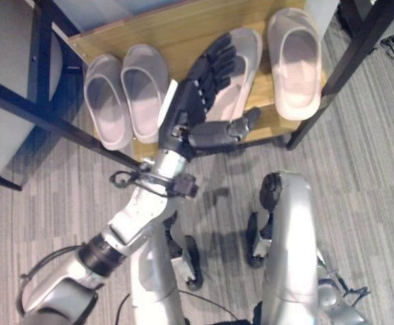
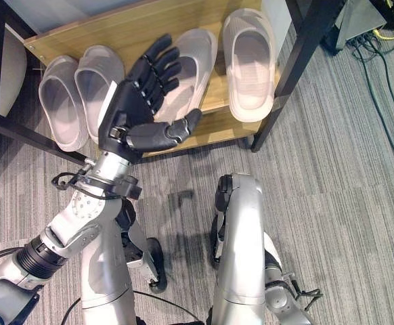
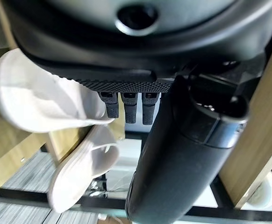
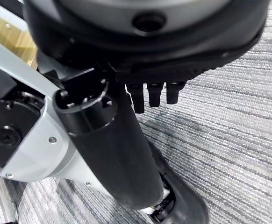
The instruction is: Arrange the slippers neatly on the shoe rack.
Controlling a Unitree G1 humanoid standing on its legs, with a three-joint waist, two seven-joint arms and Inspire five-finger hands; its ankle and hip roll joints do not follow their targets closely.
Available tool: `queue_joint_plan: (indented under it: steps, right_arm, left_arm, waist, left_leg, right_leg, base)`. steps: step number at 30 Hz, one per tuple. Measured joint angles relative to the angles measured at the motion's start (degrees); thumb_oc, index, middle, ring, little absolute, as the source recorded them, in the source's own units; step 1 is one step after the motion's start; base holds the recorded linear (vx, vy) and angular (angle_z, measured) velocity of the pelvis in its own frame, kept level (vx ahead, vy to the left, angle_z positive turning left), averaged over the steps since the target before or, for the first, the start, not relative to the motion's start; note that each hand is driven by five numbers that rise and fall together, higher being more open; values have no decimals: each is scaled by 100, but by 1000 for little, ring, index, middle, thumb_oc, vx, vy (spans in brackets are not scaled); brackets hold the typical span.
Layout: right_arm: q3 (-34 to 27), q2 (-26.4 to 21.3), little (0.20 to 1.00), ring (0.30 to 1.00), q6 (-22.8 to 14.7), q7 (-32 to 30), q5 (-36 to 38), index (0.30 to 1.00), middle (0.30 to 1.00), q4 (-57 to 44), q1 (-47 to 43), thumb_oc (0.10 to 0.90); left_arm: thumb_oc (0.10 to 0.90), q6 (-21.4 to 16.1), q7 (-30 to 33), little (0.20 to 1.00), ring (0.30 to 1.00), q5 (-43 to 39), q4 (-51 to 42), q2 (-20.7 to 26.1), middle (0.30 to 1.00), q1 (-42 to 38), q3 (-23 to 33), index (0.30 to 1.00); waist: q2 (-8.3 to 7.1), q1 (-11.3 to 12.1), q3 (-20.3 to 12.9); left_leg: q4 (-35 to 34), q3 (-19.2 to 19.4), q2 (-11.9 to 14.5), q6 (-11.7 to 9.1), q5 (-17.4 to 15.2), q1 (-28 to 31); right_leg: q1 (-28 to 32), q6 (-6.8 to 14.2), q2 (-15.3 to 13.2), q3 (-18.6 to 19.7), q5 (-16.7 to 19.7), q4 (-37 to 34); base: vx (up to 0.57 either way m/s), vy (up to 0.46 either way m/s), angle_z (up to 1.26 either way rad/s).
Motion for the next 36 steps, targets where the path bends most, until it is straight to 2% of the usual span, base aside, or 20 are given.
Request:
queue_joint_plan:
  steps: [5, 7, 14, 22, 36]
  right_arm:
    - [18, 0, 900, 900, 1, 0, 0, 900, 900, 11, -8, 800]
    - [43, 0, 900, 900, 0, 2, 1, 900, 900, 19, -12, 800]
    - [62, 5, 900, 900, -25, 3, 11, 900, 900, 219, -46, 800]
    - [183, 4, 900, 900, -28, 1, 26, 900, 900, 284, -79, 800]
    - [296, -9, 900, 900, -43, 2, 32, 900, 900, 510, -257, 800]
  left_arm:
    - [800, 50, -36, 900, 900, 61, 464, -274, 900, -36, -162, 900]
    - [800, 180, -32, 900, 900, 100, 674, -392, 900, -29, -225, 900]
    - [800, 231, 121, 900, 900, 772, 1148, -798, 900, -106, -183, 900]
    - [800, 242, 317, 900, 900, 811, 1502, -843, 900, -343, -181, 900]
    - [800, 267, 559, 900, 900, 1029, 2372, -1286, 900, -1307, -188, 900]
  waist:
    - [1, -29, 0]
    - [-1, -54, 0]
    - [-2, -78, 1]
    - [-5, -151, 2]
    - [-34, -306, 12]
  left_leg:
    - [2, 2, 0, -4, 2, 6]
    - [3, 0, 0, 0, 0, 3]
    - [23, -6, 1, 1, -1, 66]
    - [21, -8, 1, 1, -2, 68]
    - [22, 1, 6, -6, -5, 87]
  right_leg:
    - [8, 9, 2, 1, 3, 0]
    - [12, 5, 1, -1, 0, -1]
    - [81, 22, 19, -3, 4, -5]
    - [85, 31, 29, -6, 6, -8]
    - [85, 69, 42, 7, 20, 1]
  base:
    - [0, 0, 0]
    - [0, 0, 0]
    - [0, 0, 0]
    - [0, 0, 0]
    - [0, 0, 0]
